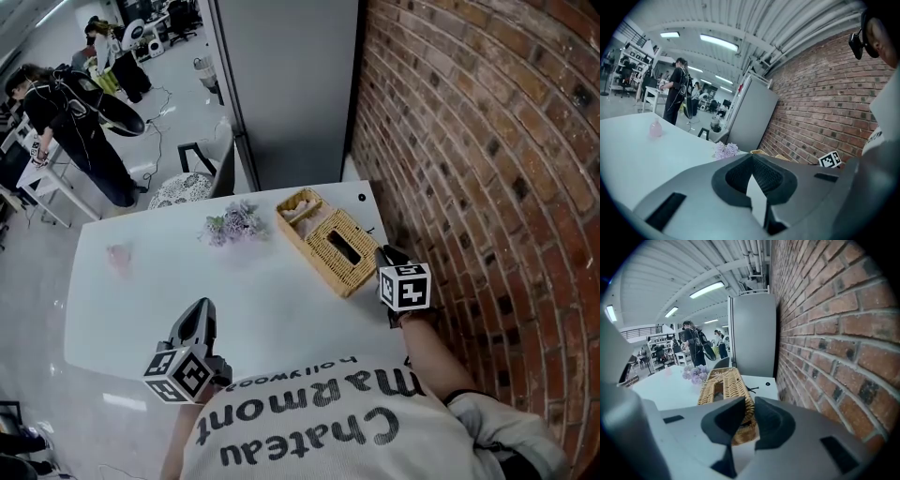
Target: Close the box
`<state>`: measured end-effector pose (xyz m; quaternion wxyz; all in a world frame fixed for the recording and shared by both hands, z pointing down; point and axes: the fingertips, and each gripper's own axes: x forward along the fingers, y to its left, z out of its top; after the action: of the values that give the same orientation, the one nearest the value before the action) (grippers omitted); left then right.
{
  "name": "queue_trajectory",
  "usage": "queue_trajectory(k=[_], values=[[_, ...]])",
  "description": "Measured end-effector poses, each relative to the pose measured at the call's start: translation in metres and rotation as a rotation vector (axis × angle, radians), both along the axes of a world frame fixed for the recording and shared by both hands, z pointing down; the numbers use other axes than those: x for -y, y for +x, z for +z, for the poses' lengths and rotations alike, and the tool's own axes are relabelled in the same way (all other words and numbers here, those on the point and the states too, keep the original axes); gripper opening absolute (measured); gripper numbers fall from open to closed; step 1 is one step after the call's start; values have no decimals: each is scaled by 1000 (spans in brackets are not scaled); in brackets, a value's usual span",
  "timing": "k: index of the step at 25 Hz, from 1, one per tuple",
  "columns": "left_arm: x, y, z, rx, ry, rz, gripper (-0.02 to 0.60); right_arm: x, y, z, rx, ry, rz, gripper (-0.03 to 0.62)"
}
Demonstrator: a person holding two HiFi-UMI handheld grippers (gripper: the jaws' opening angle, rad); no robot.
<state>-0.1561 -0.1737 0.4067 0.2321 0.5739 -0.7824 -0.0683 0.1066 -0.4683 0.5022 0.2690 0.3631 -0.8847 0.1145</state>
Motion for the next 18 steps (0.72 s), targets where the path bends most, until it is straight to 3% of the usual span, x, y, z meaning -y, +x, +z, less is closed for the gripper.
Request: queue_trajectory(k=[18], values=[[-1, 2, 6, -8, -23, -14, 2, 3, 3, 21, -48, -25, 0, 69]])
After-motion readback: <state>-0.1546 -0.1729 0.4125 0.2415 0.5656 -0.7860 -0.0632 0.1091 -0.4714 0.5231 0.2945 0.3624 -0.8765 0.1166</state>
